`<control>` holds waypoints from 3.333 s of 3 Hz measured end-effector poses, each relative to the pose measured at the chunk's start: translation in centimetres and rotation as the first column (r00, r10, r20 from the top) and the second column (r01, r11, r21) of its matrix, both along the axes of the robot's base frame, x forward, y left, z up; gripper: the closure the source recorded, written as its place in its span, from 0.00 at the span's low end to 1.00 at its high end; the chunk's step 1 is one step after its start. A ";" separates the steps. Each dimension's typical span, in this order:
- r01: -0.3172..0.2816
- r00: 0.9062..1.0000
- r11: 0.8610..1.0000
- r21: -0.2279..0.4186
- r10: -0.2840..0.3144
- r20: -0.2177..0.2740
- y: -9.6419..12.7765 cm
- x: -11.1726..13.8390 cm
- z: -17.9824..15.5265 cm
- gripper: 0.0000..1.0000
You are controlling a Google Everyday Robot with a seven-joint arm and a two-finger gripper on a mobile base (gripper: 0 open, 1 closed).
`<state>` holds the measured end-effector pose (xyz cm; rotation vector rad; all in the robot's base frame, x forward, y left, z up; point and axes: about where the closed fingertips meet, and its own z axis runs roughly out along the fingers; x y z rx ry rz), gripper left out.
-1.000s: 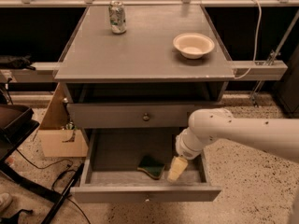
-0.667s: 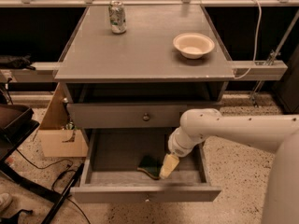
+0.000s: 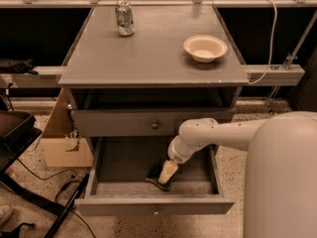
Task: Pick sponge from bottom drawer and place on counter
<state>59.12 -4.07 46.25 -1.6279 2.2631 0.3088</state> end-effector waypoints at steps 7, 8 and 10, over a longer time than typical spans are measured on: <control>-0.011 1.000 0.999 0.033 0.012 -0.021 4.1 0.0 -11.7 0.63; -0.011 1.000 0.999 0.033 0.012 -0.021 4.1 0.0 -11.2 0.86; -0.123 0.990 0.987 0.107 0.114 0.087 2.1 0.9 2.1 1.00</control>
Offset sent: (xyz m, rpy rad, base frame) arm 0.0200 0.0279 -0.0927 0.0523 -0.0238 -0.0239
